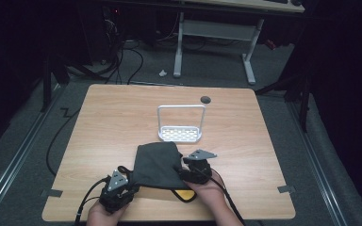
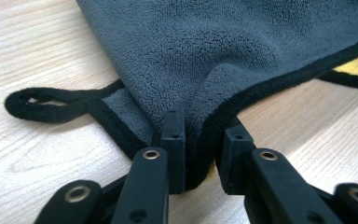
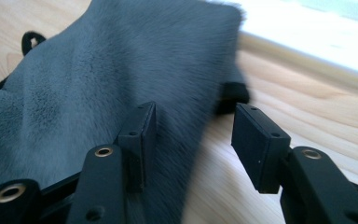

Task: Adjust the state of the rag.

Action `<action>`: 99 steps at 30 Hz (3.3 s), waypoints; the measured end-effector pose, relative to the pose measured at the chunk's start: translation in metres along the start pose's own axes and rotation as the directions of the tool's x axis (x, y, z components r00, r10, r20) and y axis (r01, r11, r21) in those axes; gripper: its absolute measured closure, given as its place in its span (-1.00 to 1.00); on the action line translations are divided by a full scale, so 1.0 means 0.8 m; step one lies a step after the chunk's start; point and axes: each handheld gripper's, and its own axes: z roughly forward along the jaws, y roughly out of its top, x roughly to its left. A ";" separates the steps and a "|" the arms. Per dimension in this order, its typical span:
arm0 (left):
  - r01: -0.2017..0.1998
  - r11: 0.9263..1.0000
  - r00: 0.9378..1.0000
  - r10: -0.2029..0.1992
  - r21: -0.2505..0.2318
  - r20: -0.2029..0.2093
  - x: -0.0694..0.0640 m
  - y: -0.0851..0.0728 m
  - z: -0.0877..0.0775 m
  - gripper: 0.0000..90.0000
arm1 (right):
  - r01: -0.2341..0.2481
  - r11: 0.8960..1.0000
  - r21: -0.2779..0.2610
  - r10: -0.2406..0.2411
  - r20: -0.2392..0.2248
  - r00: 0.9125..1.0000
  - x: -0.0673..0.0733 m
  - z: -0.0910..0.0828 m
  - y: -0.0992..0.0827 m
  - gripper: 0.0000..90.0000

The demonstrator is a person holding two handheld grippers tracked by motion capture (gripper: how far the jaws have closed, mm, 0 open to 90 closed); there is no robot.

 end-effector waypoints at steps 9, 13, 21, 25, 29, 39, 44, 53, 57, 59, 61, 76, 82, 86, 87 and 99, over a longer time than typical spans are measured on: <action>-0.065 0.995 0.998 0.065 -0.078 -0.002 -0.018 0.010 -0.011 0.86 | 0.102 0.982 -0.159 -0.078 0.152 0.985 0.003 -0.081 0.013 0.87; -0.129 0.991 0.986 0.133 -0.043 0.101 -0.043 0.012 0.003 0.73 | 0.114 0.969 -0.220 -0.066 0.214 0.975 -0.005 -0.132 0.010 0.82; -0.088 0.996 0.963 0.089 -0.015 0.255 -0.041 0.015 -0.007 -0.02 | 0.051 0.998 -0.032 -0.041 0.266 0.963 -0.041 -0.118 -0.048 0.81; -0.043 0.997 0.975 0.058 -0.070 0.216 -0.019 0.021 -0.015 0.13 | 0.034 0.999 0.007 -0.035 0.264 0.964 -0.052 -0.118 -0.066 0.79; -0.050 0.997 0.979 0.061 -0.059 0.193 -0.008 0.046 0.023 0.20 | 0.025 1.000 0.008 -0.026 0.259 0.966 -0.054 -0.114 -0.066 0.77; -0.182 0.983 0.965 0.174 0.021 0.198 -0.035 0.055 0.077 0.76 | 0.016 1.000 0.007 -0.017 0.265 0.964 -0.055 -0.113 -0.068 0.76; -0.140 0.990 0.976 0.136 0.015 0.168 -0.022 0.051 0.063 0.93 | 0.032 0.999 0.000 -0.030 0.276 0.961 -0.052 -0.114 -0.066 0.79; 0.027 0.951 1.000 -0.031 -0.307 -0.007 0.044 0.060 -0.046 0.93 | 0.026 0.986 -0.164 0.026 0.311 0.950 -0.058 -0.135 -0.036 0.82; 0.021 0.974 0.999 -0.028 -0.227 -0.029 0.044 0.041 -0.046 0.92 | 0.047 0.984 -0.173 0.007 0.297 0.955 -0.049 -0.133 -0.029 0.82; 0.073 0.992 0.997 -0.075 -0.107 -0.011 0.052 0.008 -0.032 0.92 | 0.069 0.993 -0.098 -0.040 0.277 0.960 -0.041 -0.116 -0.037 0.78; 0.098 0.994 0.995 -0.098 -0.048 0.010 0.051 -0.005 -0.025 0.91 | 0.066 0.996 -0.060 -0.048 0.271 0.961 -0.042 -0.109 -0.043 0.78; 0.079 0.996 0.995 -0.076 -0.042 0.069 0.035 0.032 -0.019 0.39 | 0.005 0.999 -0.044 0.011 0.352 0.936 -0.070 -0.136 -0.065 0.60; 0.056 0.997 0.990 -0.061 0.047 0.126 0.022 0.042 0.042 0.38 | 0.005 1.000 -0.029 0.005 0.340 0.940 -0.067 -0.128 -0.066 0.59; 0.044 0.999 0.982 -0.047 0.016 0.184 0.009 0.050 0.044 0.32 | -0.002 1.000 -0.026 0.011 0.337 0.941 -0.069 -0.128 -0.068 0.59; 0.000 0.999 0.982 -0.007 0.034 0.189 -0.003 0.051 0.050 0.30 | -0.005 1.000 -0.024 0.013 0.335 0.942 -0.070 -0.127 -0.068 0.59; -0.081 0.996 0.988 0.077 0.026 0.132 -0.028 0.047 0.056 0.84 | -0.020 0.999 0.031 0.010 0.300 0.954 -0.069 -0.115 -0.072 0.55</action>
